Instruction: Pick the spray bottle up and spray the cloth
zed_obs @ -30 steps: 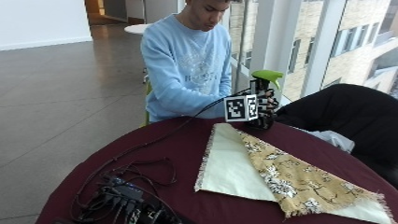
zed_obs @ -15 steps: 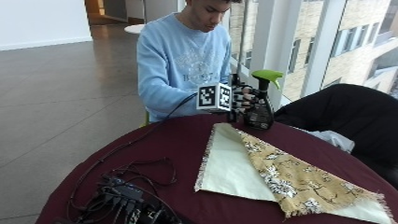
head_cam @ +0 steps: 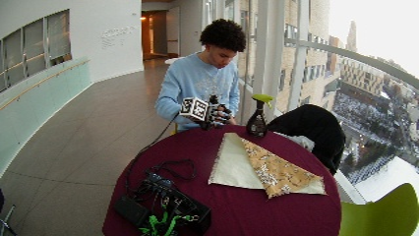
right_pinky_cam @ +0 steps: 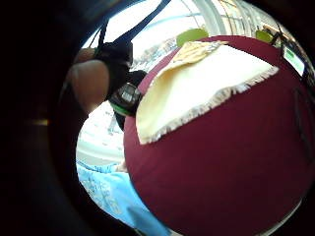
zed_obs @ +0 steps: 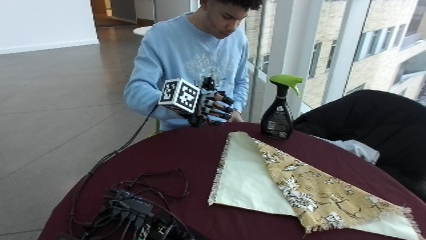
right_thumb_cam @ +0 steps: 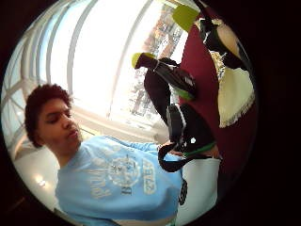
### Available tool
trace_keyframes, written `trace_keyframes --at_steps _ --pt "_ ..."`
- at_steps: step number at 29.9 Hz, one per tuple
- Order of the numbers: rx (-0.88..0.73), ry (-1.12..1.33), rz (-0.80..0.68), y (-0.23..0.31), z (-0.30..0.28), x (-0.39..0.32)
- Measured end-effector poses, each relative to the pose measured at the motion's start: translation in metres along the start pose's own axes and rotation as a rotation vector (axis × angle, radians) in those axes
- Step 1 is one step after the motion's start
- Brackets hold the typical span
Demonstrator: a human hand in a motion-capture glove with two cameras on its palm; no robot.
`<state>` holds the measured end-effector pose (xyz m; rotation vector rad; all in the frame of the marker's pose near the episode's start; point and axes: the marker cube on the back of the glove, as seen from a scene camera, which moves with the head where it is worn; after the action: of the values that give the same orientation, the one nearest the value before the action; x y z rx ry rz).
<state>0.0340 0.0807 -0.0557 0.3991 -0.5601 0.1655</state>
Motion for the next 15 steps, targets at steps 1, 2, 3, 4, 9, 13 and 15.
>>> trace_keyframes --at_steps 1,2,3,4,9,13,15 --pt "0.011 0.007 0.003 0.002 -0.004 0.002" --pt "0.021 0.017 0.005 0.004 -0.009 0.003" --pt "0.030 0.030 0.008 0.006 -0.014 0.005" --pt "0.038 0.045 0.011 0.008 -0.019 0.008" --pt "0.056 0.107 0.037 0.018 -0.041 0.021" --pt "0.065 0.171 0.067 0.027 -0.054 0.033" --pt "0.056 0.208 0.091 0.031 -0.057 0.041"
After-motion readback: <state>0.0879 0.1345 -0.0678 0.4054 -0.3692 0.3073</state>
